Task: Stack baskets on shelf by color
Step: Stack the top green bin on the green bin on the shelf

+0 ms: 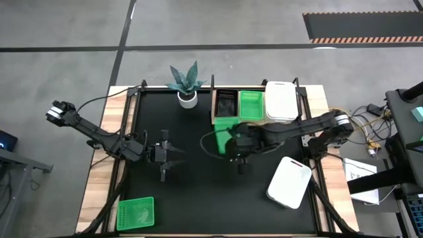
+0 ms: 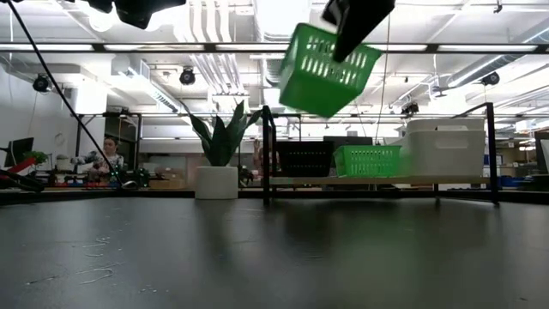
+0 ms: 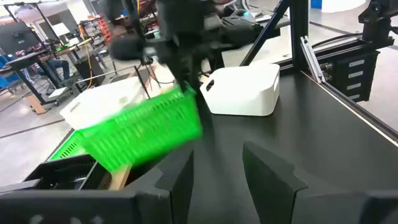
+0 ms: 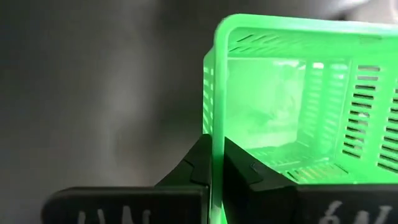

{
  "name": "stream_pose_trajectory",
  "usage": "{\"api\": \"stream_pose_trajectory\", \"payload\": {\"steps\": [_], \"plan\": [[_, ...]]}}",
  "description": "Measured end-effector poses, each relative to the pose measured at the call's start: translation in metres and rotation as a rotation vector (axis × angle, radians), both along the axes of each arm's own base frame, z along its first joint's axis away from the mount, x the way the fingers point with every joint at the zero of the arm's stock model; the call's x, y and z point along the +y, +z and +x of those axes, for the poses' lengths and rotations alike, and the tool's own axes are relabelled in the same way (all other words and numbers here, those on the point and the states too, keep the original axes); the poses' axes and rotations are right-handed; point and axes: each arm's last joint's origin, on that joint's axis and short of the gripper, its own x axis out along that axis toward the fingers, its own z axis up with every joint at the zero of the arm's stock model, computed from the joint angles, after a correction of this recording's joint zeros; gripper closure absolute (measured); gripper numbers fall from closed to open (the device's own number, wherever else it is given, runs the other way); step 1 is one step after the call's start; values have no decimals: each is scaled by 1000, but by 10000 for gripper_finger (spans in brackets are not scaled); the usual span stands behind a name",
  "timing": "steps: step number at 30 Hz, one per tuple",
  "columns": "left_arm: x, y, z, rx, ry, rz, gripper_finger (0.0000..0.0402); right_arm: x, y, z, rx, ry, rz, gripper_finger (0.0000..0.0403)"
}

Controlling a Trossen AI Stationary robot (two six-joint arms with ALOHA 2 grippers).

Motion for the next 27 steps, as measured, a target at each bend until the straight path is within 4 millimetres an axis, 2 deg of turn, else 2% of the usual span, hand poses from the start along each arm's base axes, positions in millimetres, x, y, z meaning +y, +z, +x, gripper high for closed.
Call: {"api": "stream_pose_trajectory", "payload": {"steps": [5,11,20,27], "plan": [[0,0,0,0,0,0,279,-17,20,-24,-3,-153,-117,394],[0,0,0,0,0,0,279,-59,27,-35,49,-287,-158,394],[0,0,0,1,0,0,279,-125,15,-37,157,-343,-129,394],[0,0,0,1,0,0,279,-153,-2,-45,225,-330,-63,394]]}}
